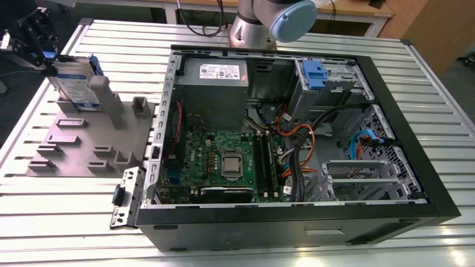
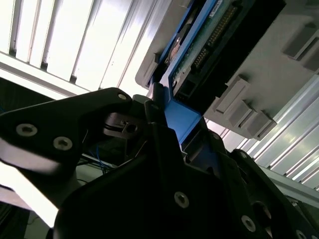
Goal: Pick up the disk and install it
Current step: 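Pick up the disk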
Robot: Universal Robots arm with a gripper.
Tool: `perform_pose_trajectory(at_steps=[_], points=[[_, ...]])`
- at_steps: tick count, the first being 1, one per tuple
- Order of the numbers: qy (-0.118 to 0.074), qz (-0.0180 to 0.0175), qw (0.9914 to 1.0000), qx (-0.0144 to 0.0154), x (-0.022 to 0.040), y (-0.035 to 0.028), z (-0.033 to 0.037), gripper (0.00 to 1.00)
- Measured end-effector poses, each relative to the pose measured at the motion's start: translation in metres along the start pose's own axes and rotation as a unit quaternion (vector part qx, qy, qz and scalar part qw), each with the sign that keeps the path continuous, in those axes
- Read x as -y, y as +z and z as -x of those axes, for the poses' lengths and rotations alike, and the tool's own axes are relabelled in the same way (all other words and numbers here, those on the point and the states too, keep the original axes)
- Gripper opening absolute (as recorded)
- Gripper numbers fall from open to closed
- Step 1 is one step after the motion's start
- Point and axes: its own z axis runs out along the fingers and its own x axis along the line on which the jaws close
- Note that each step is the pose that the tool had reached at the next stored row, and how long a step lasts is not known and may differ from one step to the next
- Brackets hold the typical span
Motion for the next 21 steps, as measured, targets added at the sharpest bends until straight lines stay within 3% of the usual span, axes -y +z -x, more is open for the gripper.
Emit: perform_pose_trajectory(at_steps=[10, 17, 21], points=[[0.0, 0.0, 1.0, 0.0, 0.0, 0.0, 0.0003, 0.37], [0.0, -0.0001, 1.0, 0.0, 0.0, -0.0072, 0.0004, 0.37], [0.0, -0.0001, 1.0, 0.0, 0.0, -0.0079, 0.0004, 0.37]])
